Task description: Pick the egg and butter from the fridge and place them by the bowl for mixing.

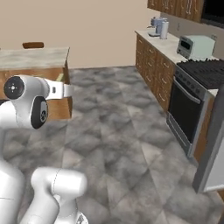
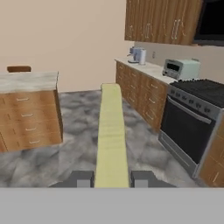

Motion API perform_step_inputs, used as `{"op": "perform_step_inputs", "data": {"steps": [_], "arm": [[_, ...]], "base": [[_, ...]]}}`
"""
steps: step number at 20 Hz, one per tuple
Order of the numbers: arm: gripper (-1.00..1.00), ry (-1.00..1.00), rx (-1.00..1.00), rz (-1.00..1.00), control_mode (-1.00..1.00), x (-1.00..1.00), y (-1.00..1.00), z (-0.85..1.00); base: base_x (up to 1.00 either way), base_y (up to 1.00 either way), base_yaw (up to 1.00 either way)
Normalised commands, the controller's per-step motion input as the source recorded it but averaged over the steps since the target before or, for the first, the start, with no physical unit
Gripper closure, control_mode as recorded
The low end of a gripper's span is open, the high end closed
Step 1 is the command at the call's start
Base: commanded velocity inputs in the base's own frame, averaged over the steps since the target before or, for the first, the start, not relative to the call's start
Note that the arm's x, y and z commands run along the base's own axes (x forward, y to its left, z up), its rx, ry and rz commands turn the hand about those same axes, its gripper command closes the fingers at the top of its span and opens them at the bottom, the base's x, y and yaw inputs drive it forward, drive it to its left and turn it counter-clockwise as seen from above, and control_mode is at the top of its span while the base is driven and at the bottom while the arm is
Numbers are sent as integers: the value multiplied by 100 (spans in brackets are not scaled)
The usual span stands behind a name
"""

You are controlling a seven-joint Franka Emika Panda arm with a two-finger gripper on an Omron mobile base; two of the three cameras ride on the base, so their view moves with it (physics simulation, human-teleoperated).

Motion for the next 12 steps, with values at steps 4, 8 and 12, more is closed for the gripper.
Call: {"op": "perform_step_inputs", "data": {"steps": [4,8,12], "arm": [[100,0,0,0,100,0,0,0],[100,0,0,0,100,0,0,0],[100,0,0,0,100,0,0,0]], "base": [[80,4,3],[89,0,0],[90,0,0]]}}
